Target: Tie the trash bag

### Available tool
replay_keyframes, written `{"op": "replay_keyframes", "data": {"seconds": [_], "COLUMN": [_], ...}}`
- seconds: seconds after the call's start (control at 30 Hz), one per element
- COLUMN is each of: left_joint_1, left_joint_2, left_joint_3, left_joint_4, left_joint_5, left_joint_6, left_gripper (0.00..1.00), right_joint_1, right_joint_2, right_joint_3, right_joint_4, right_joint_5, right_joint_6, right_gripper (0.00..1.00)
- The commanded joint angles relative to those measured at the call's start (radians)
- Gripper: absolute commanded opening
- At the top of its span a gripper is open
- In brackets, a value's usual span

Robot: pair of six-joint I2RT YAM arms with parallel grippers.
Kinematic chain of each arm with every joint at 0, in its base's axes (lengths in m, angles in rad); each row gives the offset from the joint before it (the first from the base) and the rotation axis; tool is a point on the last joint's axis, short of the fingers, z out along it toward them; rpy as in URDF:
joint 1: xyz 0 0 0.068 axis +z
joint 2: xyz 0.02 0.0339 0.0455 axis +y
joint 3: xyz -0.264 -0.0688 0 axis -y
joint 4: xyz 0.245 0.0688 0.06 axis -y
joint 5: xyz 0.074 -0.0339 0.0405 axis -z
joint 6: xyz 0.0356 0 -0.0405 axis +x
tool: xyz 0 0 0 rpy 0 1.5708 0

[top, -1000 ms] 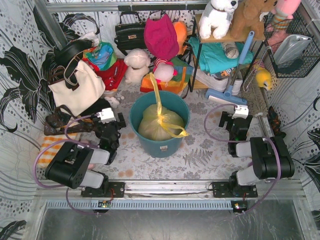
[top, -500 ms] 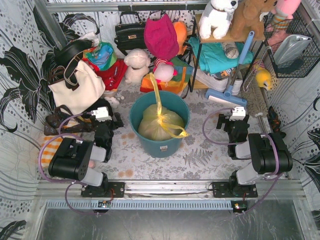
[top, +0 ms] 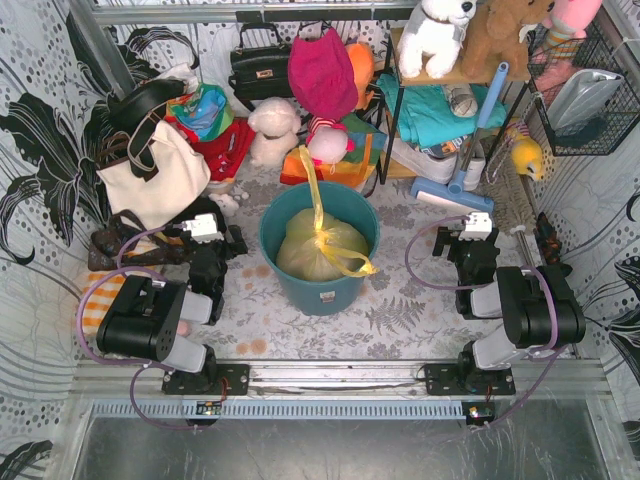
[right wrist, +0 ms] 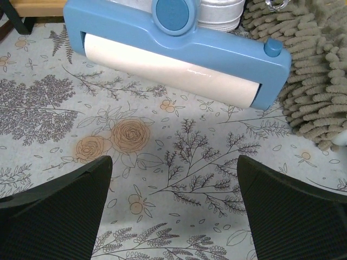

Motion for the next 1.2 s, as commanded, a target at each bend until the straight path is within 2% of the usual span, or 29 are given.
{"op": "replay_keyframes", "data": {"seconds": [0.0, 1.03, 1.17], "left_joint_1": [0.008, 0.009, 0.065], "left_joint_2": [0.0, 0.001, 0.003], "left_joint_3": [0.019, 0.025, 0.048], "left_joint_4": [0.045, 0.037, -0.01], "left_joint_5": [0.009, 0.011, 0.103], "left_joint_6": [-0.009, -0.01, -0.031], "left_gripper": [0.98, 0.98, 0.98], "right_joint_1": [-0.006, -0.014, -0.014], "right_joint_2": [0.002, 0.003, 0.002], "right_joint_3": [0.004, 0.006, 0.007], "right_joint_4": [0.036, 0.033, 0.033], "right_joint_5": [-0.03, -0.025, -0.027], "right_joint_6": [-0.007, -0.004, -0.005], "right_gripper": [0.97, 0.97, 0.97]}}
